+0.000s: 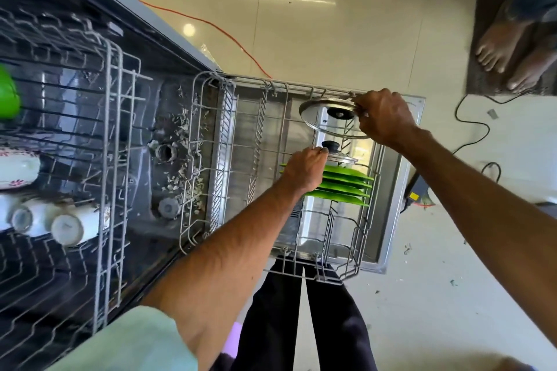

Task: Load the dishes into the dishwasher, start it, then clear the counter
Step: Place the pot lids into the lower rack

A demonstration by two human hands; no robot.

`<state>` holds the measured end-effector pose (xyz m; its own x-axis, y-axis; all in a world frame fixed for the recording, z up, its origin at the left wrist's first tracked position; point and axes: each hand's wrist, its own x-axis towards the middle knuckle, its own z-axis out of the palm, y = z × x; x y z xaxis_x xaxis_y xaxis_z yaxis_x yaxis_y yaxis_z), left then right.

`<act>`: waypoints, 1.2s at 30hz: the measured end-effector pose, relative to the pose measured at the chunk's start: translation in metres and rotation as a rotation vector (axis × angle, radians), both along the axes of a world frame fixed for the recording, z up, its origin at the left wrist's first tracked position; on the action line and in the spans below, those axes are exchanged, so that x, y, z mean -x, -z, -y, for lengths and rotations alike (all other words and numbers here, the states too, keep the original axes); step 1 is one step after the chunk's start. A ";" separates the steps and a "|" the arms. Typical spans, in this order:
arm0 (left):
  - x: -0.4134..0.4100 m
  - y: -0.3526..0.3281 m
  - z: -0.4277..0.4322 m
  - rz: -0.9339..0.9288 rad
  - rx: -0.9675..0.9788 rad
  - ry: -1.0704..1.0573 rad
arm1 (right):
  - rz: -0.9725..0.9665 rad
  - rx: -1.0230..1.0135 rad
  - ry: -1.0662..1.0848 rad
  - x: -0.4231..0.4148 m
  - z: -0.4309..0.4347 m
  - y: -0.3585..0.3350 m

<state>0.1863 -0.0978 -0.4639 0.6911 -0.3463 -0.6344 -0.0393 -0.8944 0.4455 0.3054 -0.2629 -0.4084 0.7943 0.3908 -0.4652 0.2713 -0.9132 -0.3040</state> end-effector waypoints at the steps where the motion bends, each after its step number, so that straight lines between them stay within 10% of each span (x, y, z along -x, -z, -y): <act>1: 0.001 -0.001 -0.001 -0.003 0.004 -0.004 | -0.005 0.004 -0.020 0.000 0.000 -0.001; 36: 0.001 -0.017 -0.018 -0.010 0.088 -0.055 | 0.041 0.038 -0.134 0.014 0.003 0.002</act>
<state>0.1853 -0.0794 -0.4473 0.7041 -0.3626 -0.6105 0.0137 -0.8527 0.5223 0.2909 -0.2655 -0.4104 0.7551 0.4773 -0.4495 0.4030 -0.8787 -0.2561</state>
